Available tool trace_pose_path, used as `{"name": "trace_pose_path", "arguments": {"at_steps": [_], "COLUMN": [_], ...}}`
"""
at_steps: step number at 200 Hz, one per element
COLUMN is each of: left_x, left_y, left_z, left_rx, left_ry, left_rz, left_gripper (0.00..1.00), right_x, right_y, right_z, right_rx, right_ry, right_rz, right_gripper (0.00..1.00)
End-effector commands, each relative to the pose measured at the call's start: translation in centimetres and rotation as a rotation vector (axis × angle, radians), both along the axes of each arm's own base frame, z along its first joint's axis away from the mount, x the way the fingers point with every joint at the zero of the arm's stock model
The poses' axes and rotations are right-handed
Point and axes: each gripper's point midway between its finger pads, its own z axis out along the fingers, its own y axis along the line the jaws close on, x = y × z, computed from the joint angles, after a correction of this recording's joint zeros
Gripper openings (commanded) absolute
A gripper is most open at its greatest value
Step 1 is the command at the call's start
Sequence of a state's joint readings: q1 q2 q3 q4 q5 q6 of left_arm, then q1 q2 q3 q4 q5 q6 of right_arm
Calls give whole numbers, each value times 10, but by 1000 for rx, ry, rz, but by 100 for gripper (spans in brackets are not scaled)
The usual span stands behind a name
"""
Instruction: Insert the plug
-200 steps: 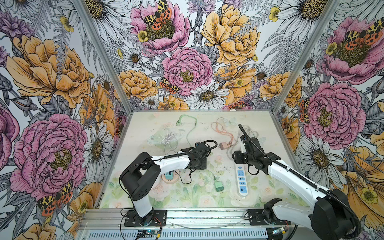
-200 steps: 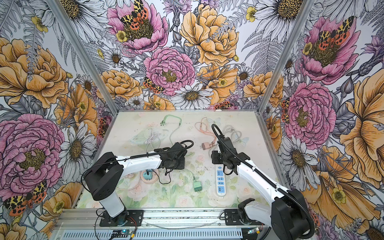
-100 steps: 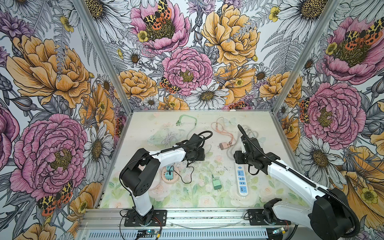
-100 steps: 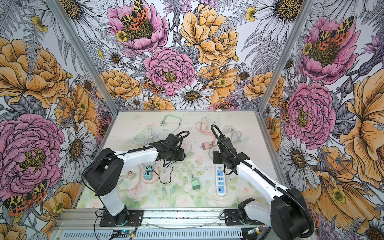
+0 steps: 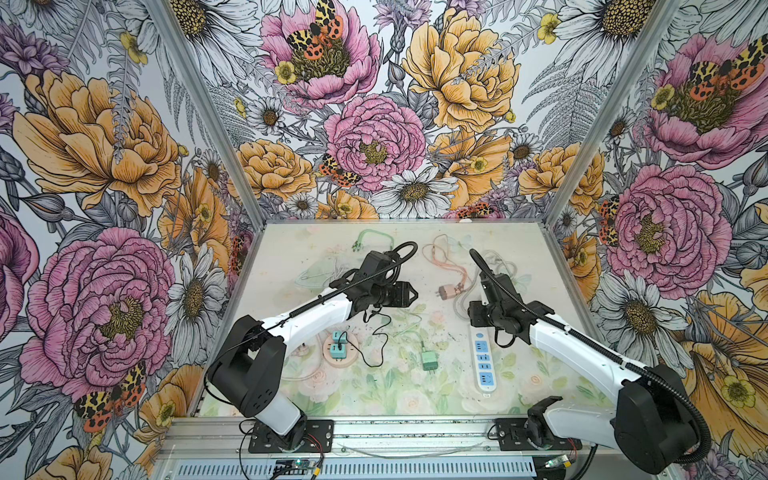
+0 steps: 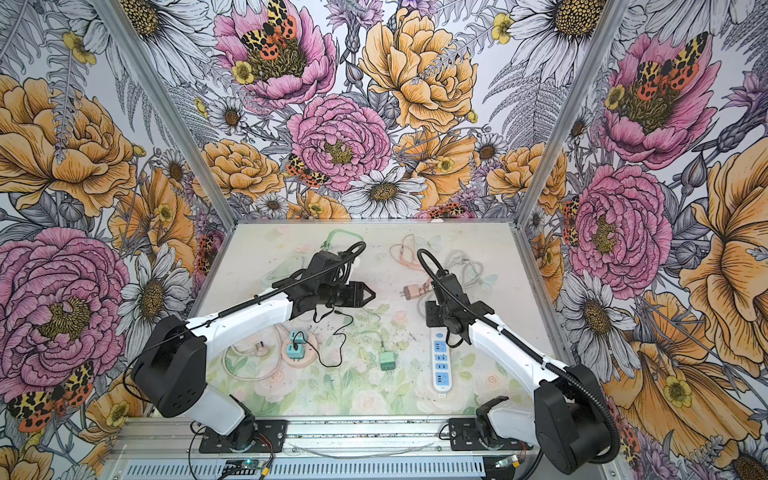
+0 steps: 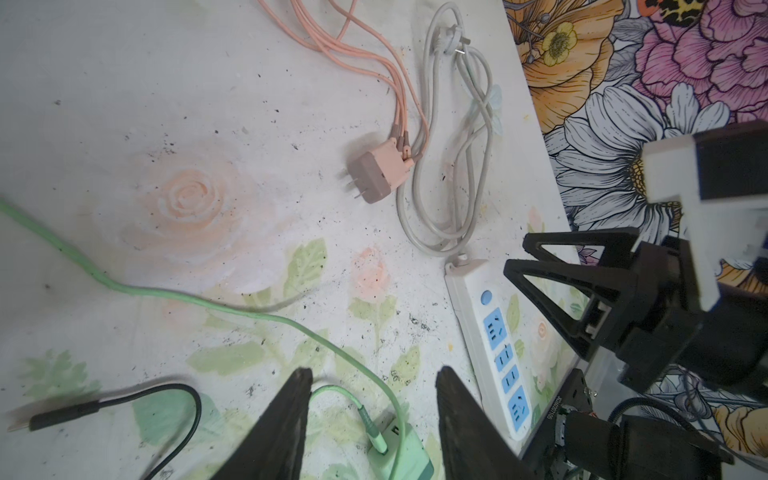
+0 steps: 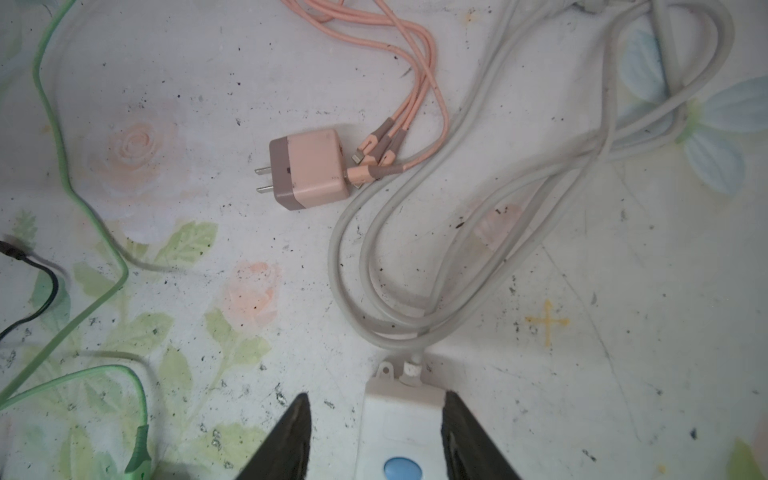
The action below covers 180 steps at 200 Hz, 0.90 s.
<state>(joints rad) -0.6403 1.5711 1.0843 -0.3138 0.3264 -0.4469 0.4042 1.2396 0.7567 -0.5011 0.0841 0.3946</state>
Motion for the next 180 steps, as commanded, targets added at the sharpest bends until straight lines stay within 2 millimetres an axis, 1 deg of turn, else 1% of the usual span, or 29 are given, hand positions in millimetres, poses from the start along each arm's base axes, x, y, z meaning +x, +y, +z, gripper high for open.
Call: {"name": "trace_pose_path", "arguments": {"at_steps": [1,14,24,44,47,48,49,52,78,106,122,137,180], "left_x": [0,0,3,17,20,21,22,25,53,69,75,80,88], "left_y": [-30,-43,-51,-64,-65,-66,-66,-67,-73,-83,-90,-95,-103], "left_z": [29,29,24,1,3,-7,-11,-19,-53,-84,-95,-102,-116], "left_rx": [-54,-28,23,121,128,143,151,171,289,357,390,421,442], "left_ry": [-104,-122,-142,-163,-175,-161,-155,-152,-181,-195,-218,-243,-259], "left_rz": [-157,-219,-242,-263,-261,-261,-261,-259,-232,-249,-267,-276,-306], "left_gripper": [51,50,50,50,50,50,50,50,51,54,55,56,59], "right_x": [14,16,17,20,20,21,21,21,23,23,22,20,8], "right_y": [-6,-11,-15,-25,-27,-28,-28,-29,-41,-58,-68,-74,-76], "right_z": [31,37,39,44,45,45,46,46,53,57,56,51,28], "right_rx": [-2,-5,-7,-15,-16,-17,-17,-18,-35,-57,-56,-39,28], "right_ry": [-96,-114,-123,-143,-146,-147,-147,-149,-173,-195,-195,-178,-113], "right_rz": [-14,-24,-39,-69,-74,-75,-76,-79,-109,-154,-189,-222,-277], "right_gripper": [54,56,57,58,58,58,58,59,61,66,69,70,72]}}
